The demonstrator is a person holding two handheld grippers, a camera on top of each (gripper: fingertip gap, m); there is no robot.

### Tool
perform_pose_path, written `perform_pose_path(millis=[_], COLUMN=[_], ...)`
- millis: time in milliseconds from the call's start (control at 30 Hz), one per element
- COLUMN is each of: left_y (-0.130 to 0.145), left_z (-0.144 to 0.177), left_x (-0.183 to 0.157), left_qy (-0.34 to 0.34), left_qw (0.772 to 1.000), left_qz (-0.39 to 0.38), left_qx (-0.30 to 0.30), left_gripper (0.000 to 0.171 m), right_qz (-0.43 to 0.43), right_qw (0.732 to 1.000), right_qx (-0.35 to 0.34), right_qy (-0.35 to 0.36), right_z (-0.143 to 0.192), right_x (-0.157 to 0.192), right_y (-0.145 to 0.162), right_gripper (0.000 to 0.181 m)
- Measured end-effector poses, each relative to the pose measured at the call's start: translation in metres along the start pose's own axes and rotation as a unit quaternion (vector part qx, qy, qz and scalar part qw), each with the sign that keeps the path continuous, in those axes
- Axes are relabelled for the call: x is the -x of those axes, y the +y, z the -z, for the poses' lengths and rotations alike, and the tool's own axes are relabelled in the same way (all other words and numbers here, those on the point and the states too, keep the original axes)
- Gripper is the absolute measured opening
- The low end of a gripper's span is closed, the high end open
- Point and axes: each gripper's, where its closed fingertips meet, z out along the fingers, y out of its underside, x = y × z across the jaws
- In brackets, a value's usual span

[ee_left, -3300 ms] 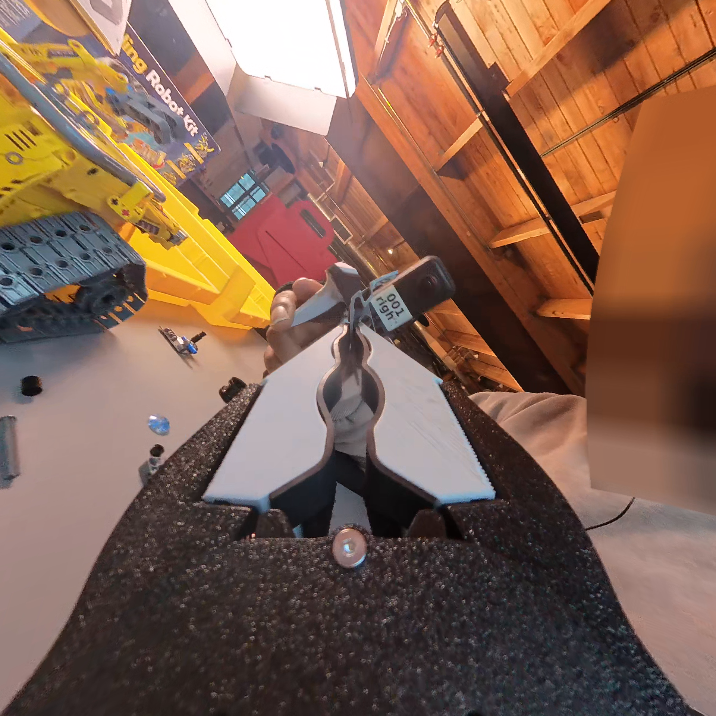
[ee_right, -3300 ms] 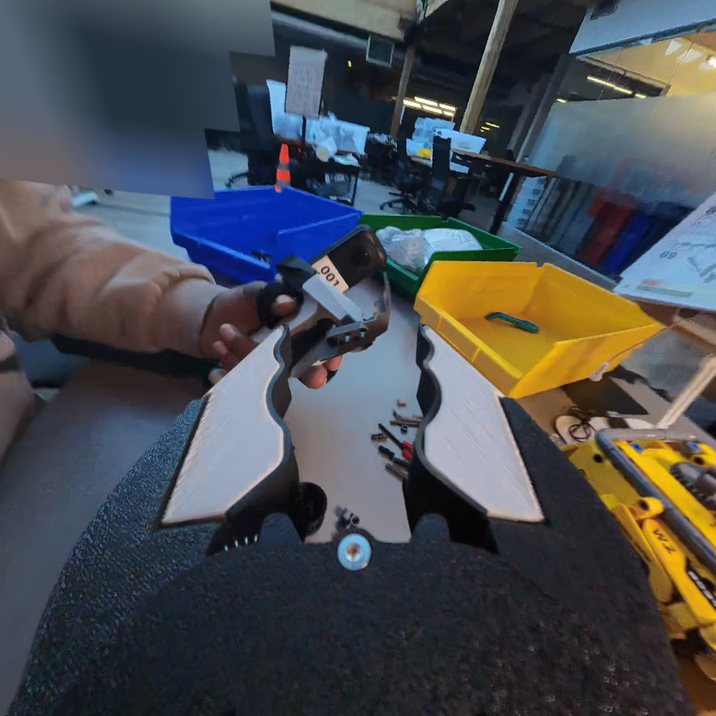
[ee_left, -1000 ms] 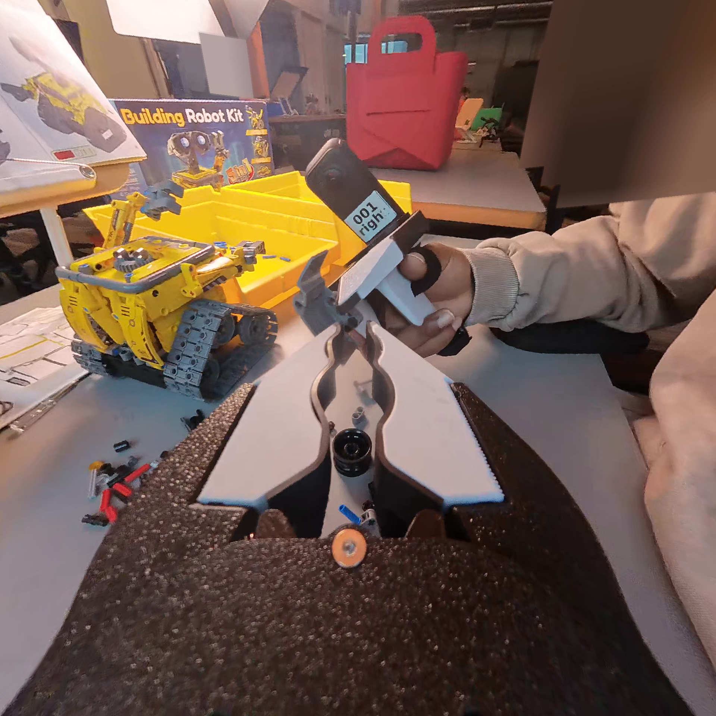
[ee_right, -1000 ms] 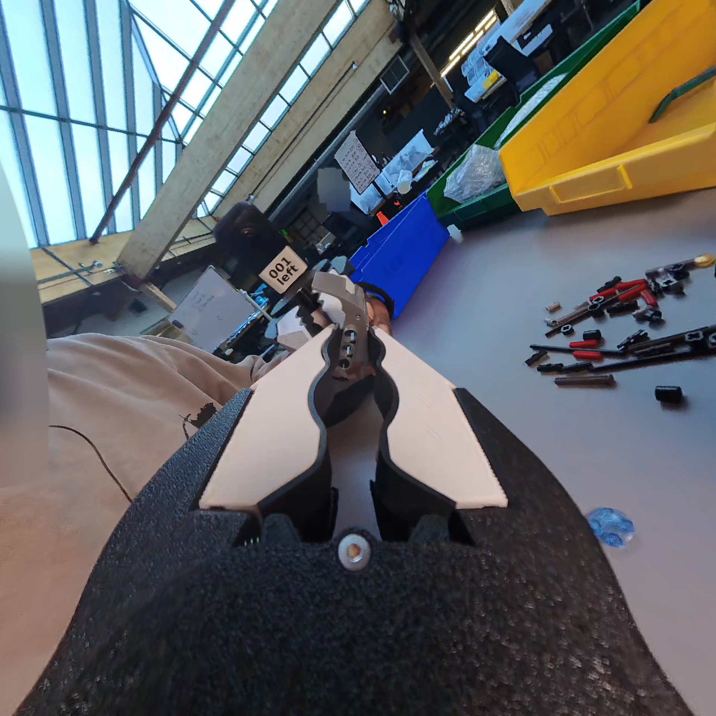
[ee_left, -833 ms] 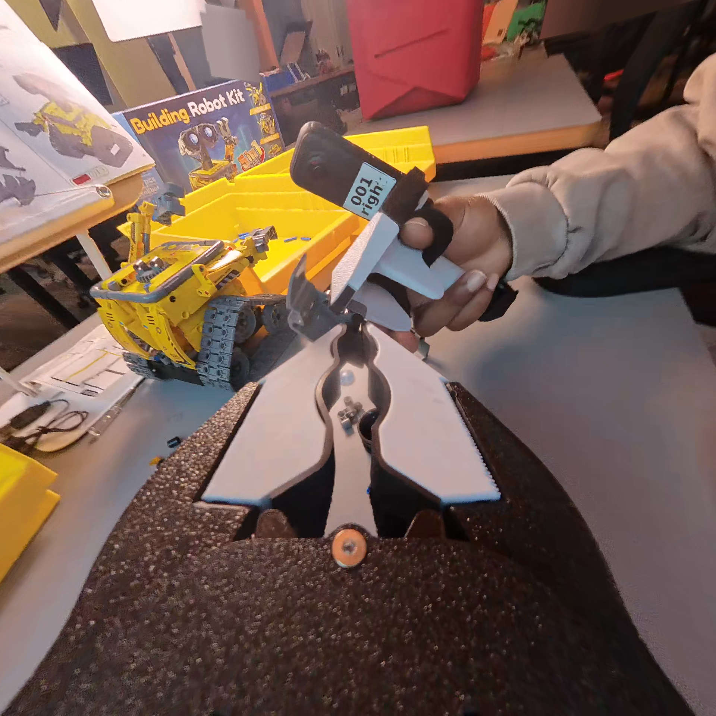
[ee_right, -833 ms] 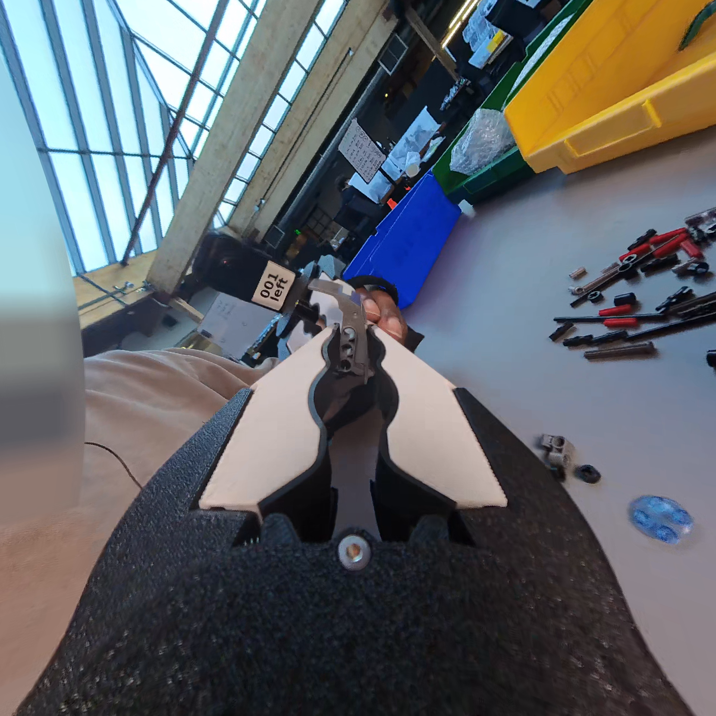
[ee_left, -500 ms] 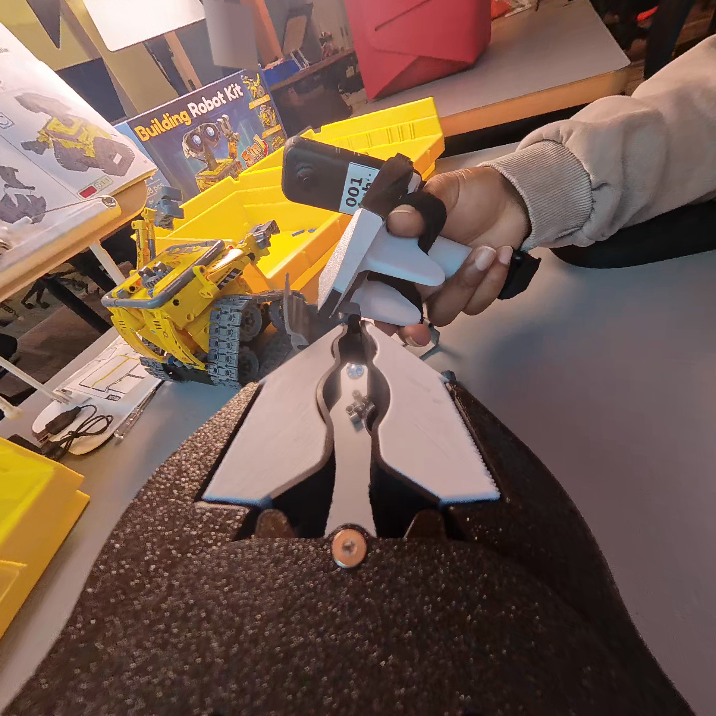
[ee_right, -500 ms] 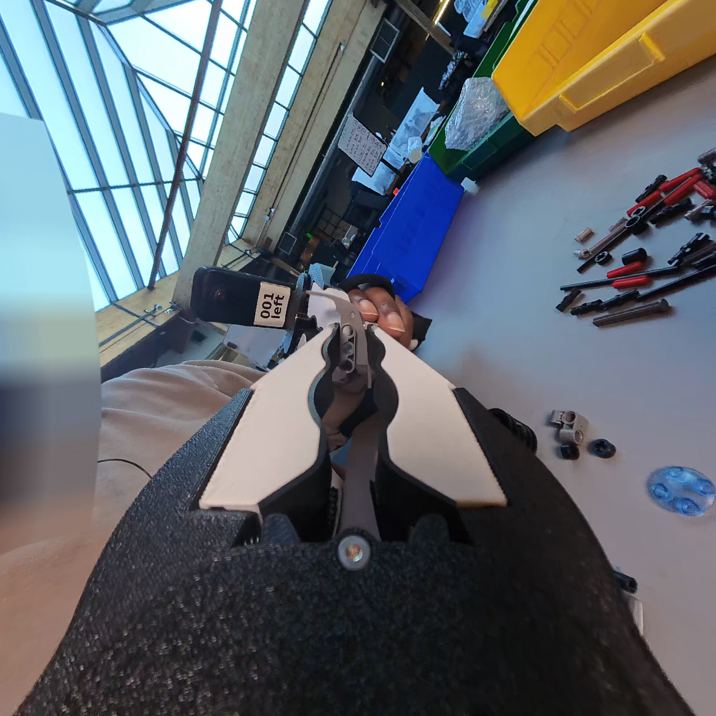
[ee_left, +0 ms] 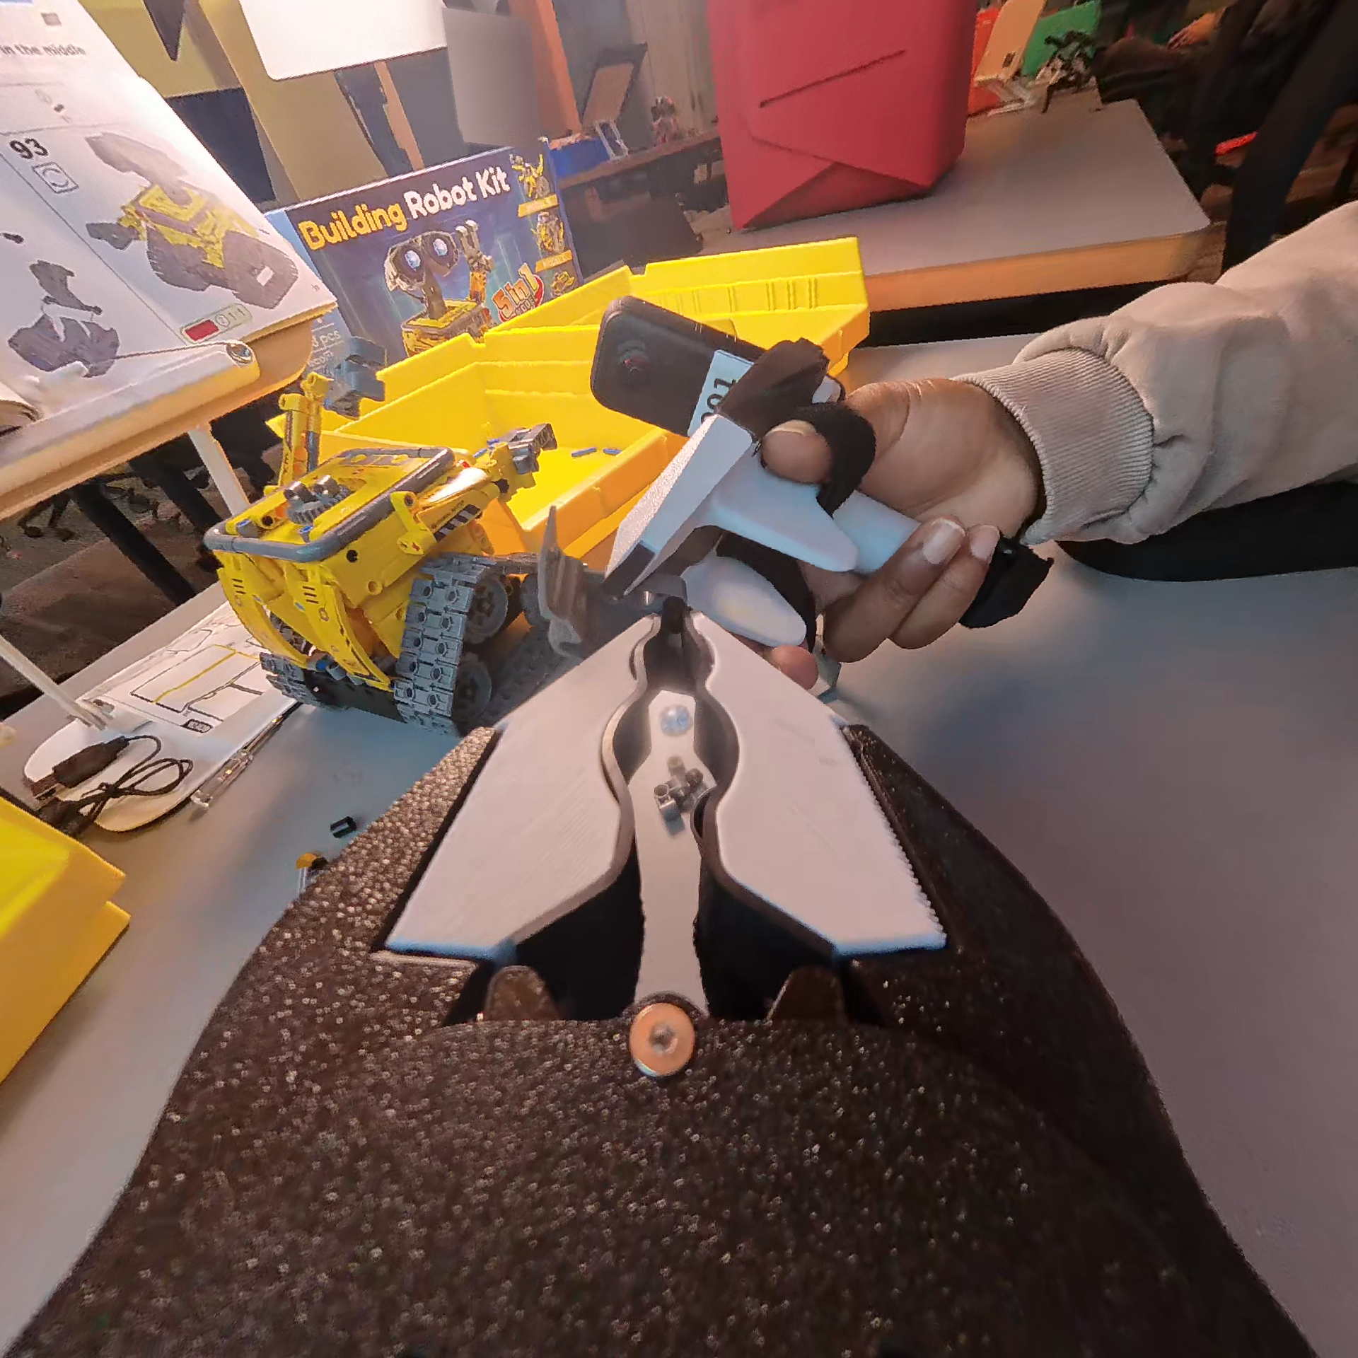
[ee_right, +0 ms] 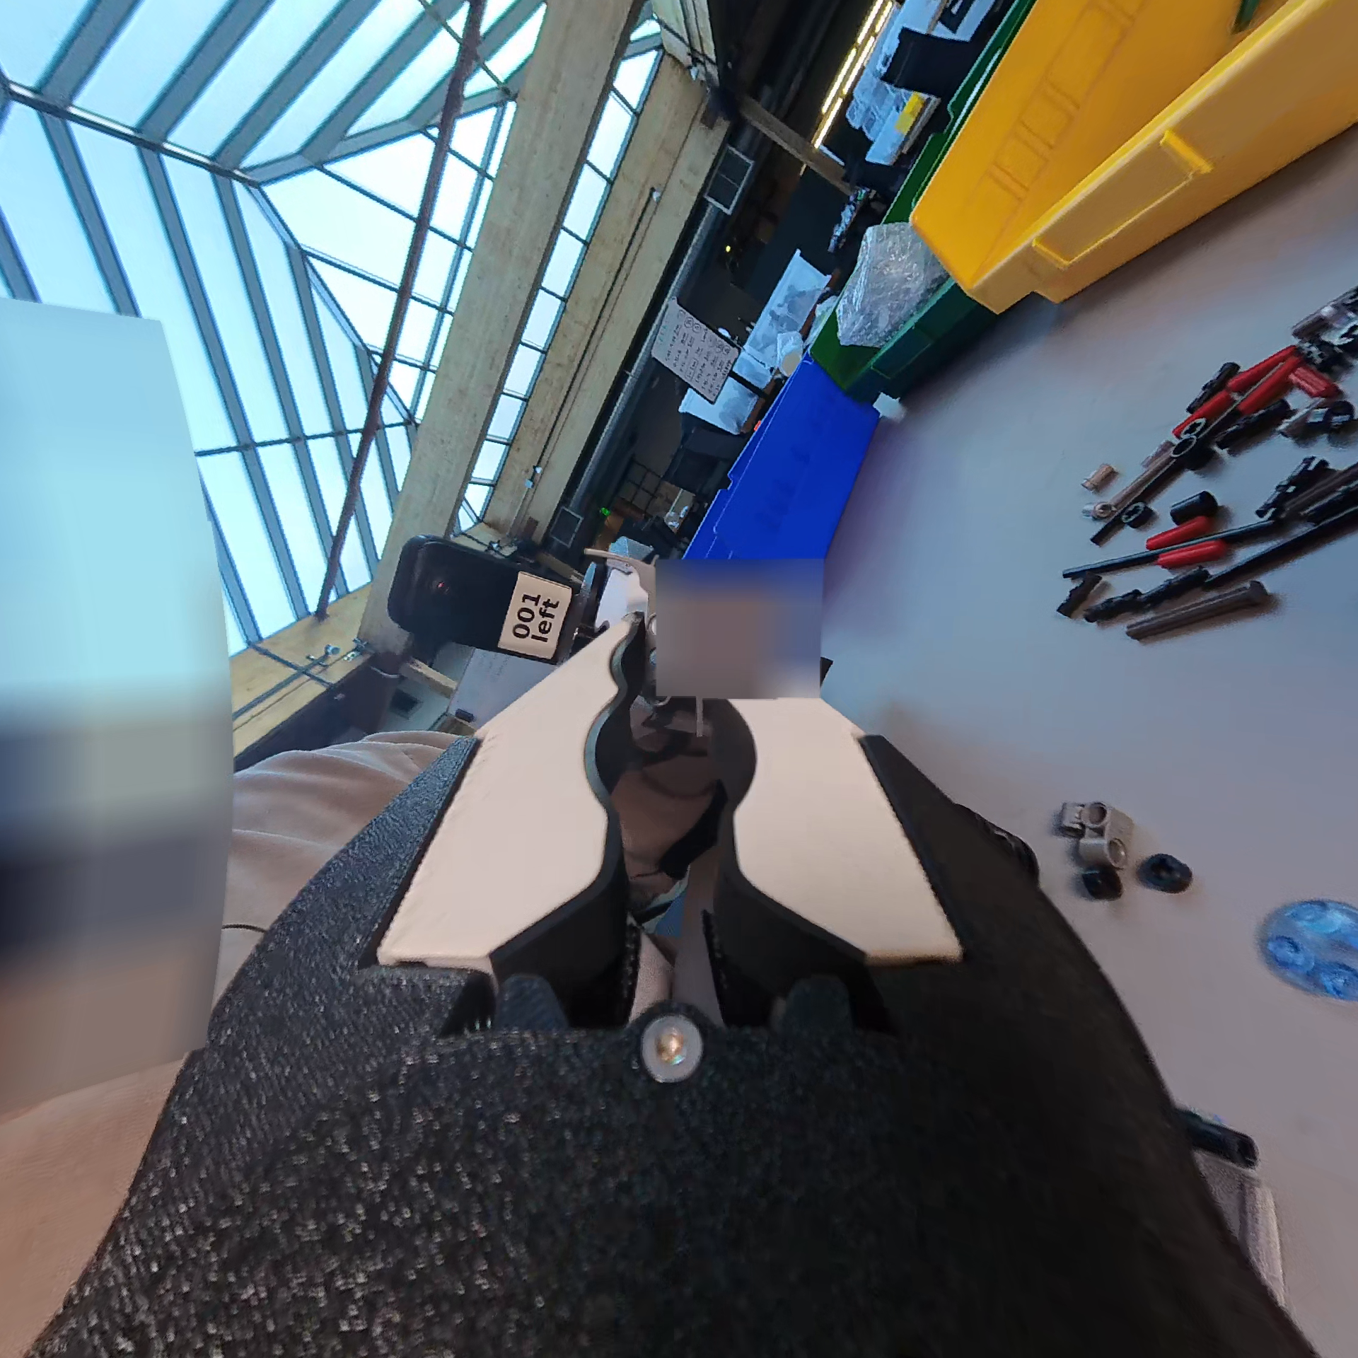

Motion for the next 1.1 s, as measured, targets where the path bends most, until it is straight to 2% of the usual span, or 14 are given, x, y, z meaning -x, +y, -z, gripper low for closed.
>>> perform_pose_path(millis=[233,433,600,733,767,833,867,900,967,1100], left_y=[-0.006,-0.010,-0.021,-0.034,-0.041,-0.066,-0.070,-0.070,-0.054,-0.001], left_z=[0.007,0.010,0.014,0.019,0.026,0.056,0.062,0.062,0.050,0.029], left_x=[-0.004,-0.004,-0.009,-0.015,-0.010,0.014,0.017,0.018,0.020,0.054], left_qy=[0.017,0.014,0.023,0.053,0.051,0.035,0.032,0.024,0.017,-0.057], left_qw=[0.999,0.999,0.999,0.996,0.995,0.986,0.986,0.987,0.992,0.996], left_qz=[-0.028,-0.040,-0.035,0.003,0.017,0.054,0.042,0.034,0.044,0.070], left_qx=[-0.006,-0.008,-0.031,-0.066,-0.089,-0.156,-0.158,-0.154,-0.118,-0.014], left_gripper=[0.003,0.003,0.001,0.000,0.001,0.001,0.002,0.002,0.003,0.003], right_qz=[0.044,0.081,0.130,0.167,0.171,0.161,0.203,0.242,0.261,0.254], right_qw=[0.998,0.996,0.990,0.983,0.982,0.986,0.979,0.970,0.965,0.965], right_qx=[0.034,0.021,0.039,0.064,0.060,-0.013,-0.010,0.004,0.003,-0.027], right_qy=[-0.022,-0.025,-0.032,-0.048,-0.054,-0.031,-0.004,0.007,-0.003,0.056], right_z=[0.000,-0.002,-0.001,0.003,0.006,0.038,0.051,0.052,0.042,0.048], right_x=[0.010,0.015,0.026,0.040,0.043,0.036,0.033,0.038,0.047,0.019], right_y=[0.007,0.005,0.006,0.009,0.006,-0.035,-0.043,-0.041,-0.036,-0.048], right_gripper=[0.015,0.012,0.011,0.011,0.011,0.010,0.010,0.011,0.011,0.011])
